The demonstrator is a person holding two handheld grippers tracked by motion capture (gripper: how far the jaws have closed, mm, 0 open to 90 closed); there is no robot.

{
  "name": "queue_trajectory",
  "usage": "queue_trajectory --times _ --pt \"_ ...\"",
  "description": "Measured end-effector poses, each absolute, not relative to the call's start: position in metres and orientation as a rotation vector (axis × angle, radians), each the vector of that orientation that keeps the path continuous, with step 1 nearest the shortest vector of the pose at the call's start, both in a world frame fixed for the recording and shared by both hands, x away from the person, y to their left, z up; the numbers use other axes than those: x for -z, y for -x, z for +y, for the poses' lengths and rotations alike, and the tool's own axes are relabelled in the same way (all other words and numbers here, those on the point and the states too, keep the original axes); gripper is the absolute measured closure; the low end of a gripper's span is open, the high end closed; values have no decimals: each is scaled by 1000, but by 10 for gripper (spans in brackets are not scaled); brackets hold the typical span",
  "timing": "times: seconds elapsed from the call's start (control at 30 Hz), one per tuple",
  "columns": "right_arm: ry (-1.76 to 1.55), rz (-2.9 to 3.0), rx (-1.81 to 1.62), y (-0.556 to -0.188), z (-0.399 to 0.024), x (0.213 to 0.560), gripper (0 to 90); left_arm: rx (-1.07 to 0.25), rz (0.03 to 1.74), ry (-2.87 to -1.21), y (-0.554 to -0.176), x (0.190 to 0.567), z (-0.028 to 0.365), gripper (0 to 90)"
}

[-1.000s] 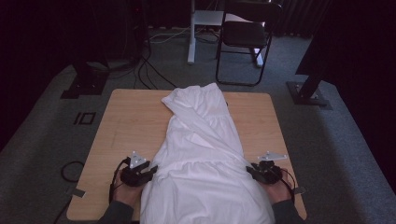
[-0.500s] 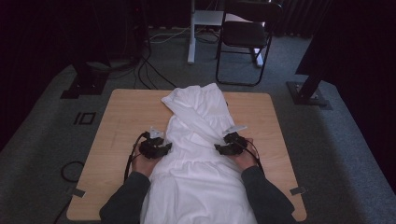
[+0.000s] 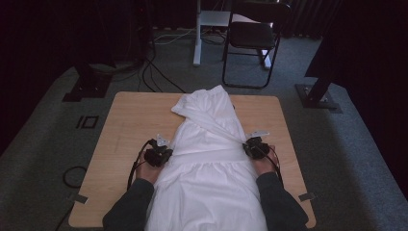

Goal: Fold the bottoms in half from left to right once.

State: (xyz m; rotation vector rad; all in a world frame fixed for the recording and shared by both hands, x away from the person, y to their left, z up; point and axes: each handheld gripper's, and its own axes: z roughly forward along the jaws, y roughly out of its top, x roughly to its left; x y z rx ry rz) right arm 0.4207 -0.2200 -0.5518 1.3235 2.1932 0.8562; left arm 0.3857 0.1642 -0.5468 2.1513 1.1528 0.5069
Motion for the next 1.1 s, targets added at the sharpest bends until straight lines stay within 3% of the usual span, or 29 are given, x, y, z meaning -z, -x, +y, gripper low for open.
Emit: queue_trajectory --times 0.17,0.53,0.63,0.7,0.73,0.8,0.97,1.1 --pt "-1352 2231 -940 -404 -231 553 813 -479 1151 -2131 -366 549 172 888" --pt "-1326 2296 -1037 -313 -236 558 811 -427 1080 -2178 -289 549 187 881" --pt "-1336 2316 -1045 -301 -236 558 810 -464 1082 -2178 -283 546 189 813" --pt "-1335 2330 -1040 -301 -237 556 717 -492 1095 -2147 -287 539 192 728" --pt "-1310 2317 -1042 -304 -237 554 608 -503 1100 -2133 -289 536 194 701" --pt "-1295 2314 -1063 -312 -238 544 505 -515 1106 -2076 -298 523 198 667" --pt "-1147 2314 -1084 -329 -220 517 430 -537 1053 -2055 -326 504 185 645" --pt "-1076 2360 -1109 -354 -185 506 434 -497 1021 -2117 -350 511 161 704"
